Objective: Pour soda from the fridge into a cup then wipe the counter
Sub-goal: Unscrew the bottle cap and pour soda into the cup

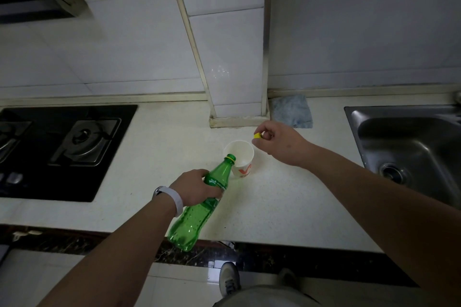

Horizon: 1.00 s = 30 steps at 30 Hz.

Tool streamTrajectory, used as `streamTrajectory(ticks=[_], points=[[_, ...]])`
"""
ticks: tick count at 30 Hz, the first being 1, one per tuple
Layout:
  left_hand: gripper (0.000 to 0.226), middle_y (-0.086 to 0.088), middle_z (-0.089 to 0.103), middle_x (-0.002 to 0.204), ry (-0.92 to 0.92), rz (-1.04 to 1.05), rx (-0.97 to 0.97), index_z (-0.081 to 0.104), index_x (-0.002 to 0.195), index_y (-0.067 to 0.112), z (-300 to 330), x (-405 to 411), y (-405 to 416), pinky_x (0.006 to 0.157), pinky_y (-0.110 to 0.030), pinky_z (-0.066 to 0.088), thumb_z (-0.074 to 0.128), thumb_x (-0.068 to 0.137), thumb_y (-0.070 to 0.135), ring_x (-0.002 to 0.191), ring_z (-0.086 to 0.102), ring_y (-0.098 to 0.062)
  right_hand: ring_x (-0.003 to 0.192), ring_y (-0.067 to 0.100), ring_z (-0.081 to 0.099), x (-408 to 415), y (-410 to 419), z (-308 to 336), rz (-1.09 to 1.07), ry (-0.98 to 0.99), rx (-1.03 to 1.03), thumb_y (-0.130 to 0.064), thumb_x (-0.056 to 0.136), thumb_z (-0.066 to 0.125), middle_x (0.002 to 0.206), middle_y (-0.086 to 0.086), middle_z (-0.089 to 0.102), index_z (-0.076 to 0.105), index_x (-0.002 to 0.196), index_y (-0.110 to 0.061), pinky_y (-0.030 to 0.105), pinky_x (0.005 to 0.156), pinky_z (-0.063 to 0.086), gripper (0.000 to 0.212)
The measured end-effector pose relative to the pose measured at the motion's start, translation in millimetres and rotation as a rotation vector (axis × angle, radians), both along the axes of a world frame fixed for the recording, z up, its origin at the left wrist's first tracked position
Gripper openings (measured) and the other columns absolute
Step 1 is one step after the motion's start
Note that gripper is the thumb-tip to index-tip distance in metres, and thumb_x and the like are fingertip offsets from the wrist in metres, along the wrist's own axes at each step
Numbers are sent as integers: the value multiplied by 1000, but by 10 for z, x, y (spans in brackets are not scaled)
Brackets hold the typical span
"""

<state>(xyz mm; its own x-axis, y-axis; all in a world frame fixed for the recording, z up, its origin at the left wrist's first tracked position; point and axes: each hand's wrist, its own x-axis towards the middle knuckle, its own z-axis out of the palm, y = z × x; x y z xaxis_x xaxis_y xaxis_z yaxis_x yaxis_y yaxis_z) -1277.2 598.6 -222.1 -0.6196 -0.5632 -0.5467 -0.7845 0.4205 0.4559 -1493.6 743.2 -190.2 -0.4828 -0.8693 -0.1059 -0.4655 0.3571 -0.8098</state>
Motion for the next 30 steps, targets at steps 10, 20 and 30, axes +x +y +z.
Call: streamTrajectory(ticks=[10, 20, 30], points=[[55, 2, 67, 100, -15, -14, -11, 62, 117, 25, 24, -39, -38, 72, -29, 58, 79, 69, 44, 82, 65, -12, 65, 12, 49, -49, 11, 21, 2, -23, 3, -38, 90, 63, 79, 3, 57, 59, 96, -29, 31, 61, 46, 12], [57, 4, 66, 99, -24, -15, 3, 61, 121, 25, 41, -51, -54, 66, -25, 55, 79, 69, 43, 81, 65, -12, 62, 12, 47, -71, 11, 1, 4, -38, -7, -36, 89, 64, 73, 1, 54, 60, 93, -29, 31, 59, 45, 9], [62, 2, 66, 103, -24, -7, 11, 61, 124, 23, 46, -61, -65, 68, -26, 56, 79, 69, 44, 84, 65, -13, 67, 15, 52, -96, 34, -5, 4, -24, 12, -39, 89, 63, 82, 11, 62, 58, 93, -32, 32, 62, 48, 9]])
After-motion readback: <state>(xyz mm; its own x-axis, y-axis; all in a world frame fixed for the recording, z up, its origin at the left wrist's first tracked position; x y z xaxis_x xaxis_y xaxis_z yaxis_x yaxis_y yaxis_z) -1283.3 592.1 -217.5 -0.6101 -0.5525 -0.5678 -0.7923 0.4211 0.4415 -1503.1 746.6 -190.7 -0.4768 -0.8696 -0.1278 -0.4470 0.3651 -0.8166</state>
